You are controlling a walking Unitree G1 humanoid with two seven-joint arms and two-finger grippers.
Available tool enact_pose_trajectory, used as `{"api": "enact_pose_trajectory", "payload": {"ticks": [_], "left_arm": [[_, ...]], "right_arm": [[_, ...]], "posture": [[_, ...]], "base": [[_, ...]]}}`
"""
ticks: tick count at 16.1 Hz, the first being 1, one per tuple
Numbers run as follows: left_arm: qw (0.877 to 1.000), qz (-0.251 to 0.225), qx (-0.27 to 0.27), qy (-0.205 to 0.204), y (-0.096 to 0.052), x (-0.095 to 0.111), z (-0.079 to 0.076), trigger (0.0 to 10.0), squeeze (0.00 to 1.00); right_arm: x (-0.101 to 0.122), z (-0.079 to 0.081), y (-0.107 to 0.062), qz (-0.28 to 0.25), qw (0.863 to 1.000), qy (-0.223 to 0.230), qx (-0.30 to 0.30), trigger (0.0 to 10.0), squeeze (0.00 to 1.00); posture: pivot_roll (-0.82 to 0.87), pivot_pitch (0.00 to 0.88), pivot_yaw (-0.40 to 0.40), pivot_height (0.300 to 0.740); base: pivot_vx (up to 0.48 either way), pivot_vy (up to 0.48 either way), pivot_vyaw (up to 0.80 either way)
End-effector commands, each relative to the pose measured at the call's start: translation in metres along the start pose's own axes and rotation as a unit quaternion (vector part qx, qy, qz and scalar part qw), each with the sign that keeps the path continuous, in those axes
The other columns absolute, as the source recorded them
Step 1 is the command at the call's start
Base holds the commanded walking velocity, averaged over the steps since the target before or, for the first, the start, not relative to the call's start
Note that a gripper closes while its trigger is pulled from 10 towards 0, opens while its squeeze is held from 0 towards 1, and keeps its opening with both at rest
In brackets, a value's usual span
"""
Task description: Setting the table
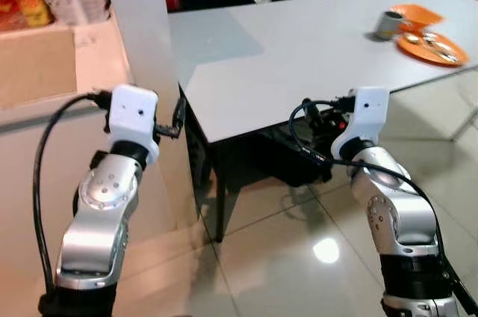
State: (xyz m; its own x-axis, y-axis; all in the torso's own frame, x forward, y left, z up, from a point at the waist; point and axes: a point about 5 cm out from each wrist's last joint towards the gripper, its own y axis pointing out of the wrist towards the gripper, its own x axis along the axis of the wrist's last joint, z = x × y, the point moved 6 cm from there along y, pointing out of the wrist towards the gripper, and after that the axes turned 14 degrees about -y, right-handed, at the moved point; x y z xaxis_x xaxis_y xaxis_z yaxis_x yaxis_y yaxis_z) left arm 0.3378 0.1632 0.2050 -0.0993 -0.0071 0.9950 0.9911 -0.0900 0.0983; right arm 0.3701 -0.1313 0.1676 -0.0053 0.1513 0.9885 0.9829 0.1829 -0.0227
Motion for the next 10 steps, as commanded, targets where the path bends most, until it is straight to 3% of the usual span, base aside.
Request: {"api": "enact_pose_trajectory", "payload": {"ticks": [1, 6, 10], "left_arm": [[1.000, -0.003, 0.012, 0.008, -0.001, 0.002, 0.008, 10.0, 0.00], [1.000, -0.006, 0.013, 0.010, -0.001, 0.005, 0.008, 10.0, 0.00], [0.999, -0.024, 0.016, 0.014, 0.001, 0.017, 0.011, 10.0, 0.00]], "right_arm": [[0.008, 0.007, 0.002, -0.012, 1.000, 0.000, 0.009, 10.0, 0.00], [0.019, 0.017, 0.002, -0.039, 0.999, -0.015, 0.035, 10.0, 0.00], [0.045, 0.027, 0.002, -0.089, 0.994, -0.032, 0.056, 10.0, 0.00]], "posture": [[0.01, 0.000, -0.039, 0.740], [0.01, 0.000, -0.041, 0.740], [0.02, 0.000, -0.048, 0.740]], "base": [[0.000, 0.480, -0.67], [0.000, 0.480, 0.00], [0.000, 0.480, 0.70]]}}
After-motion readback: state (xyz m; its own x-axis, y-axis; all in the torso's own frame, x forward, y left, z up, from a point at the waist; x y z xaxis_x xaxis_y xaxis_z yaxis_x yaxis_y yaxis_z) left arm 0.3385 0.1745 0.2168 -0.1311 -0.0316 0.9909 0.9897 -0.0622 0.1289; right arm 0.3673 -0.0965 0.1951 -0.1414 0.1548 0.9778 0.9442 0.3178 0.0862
